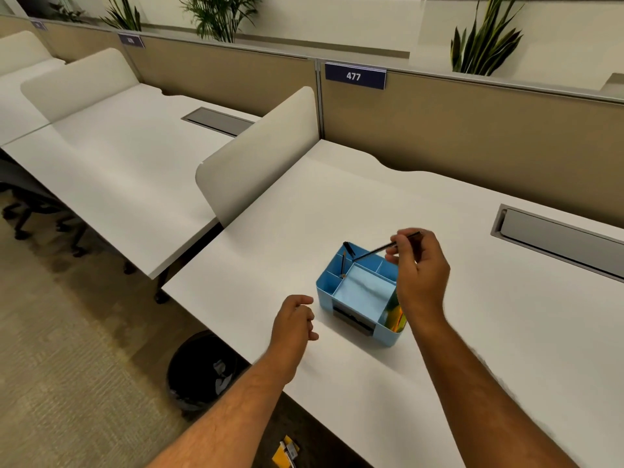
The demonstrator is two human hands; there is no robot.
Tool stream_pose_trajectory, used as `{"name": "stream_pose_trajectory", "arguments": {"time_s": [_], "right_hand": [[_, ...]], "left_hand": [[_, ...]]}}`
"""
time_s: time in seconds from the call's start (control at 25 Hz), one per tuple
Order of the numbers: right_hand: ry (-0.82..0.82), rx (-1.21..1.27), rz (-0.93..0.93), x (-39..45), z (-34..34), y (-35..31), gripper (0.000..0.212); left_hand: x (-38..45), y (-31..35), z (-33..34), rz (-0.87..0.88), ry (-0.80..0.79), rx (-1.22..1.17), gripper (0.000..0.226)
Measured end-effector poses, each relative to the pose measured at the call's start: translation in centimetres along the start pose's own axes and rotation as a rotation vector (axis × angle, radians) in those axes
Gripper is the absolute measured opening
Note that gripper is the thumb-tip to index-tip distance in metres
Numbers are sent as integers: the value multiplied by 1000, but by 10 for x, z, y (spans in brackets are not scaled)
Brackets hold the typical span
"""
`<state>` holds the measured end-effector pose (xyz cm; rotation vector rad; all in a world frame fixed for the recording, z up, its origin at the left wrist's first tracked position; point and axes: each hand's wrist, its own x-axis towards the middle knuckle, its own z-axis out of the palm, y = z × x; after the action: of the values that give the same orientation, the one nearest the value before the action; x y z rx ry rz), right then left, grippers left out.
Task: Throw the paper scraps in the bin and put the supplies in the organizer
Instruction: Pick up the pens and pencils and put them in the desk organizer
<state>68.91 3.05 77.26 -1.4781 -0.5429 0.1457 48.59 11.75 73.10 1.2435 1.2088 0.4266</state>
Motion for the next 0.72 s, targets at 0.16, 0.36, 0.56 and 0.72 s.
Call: {"name": "stream_pose_trajectory", "arguments": {"time_s": [0.16, 0.36, 0.56, 0.72], "right_hand": [[-246, -231, 12, 19, 34, 23, 7], [-519, -519, 92, 16, 45, 36, 16], [-259, -383, 9, -15, 26, 20, 15], [-443, -364, 141, -41, 29, 20, 9]], "left_hand": [[1, 1, -5, -47, -111, -170, 31], [13, 19, 12, 77, -47, -166, 19], [18, 27, 28, 237, -85, -37, 18], [18, 26, 31, 364, -60, 145, 18]]}}
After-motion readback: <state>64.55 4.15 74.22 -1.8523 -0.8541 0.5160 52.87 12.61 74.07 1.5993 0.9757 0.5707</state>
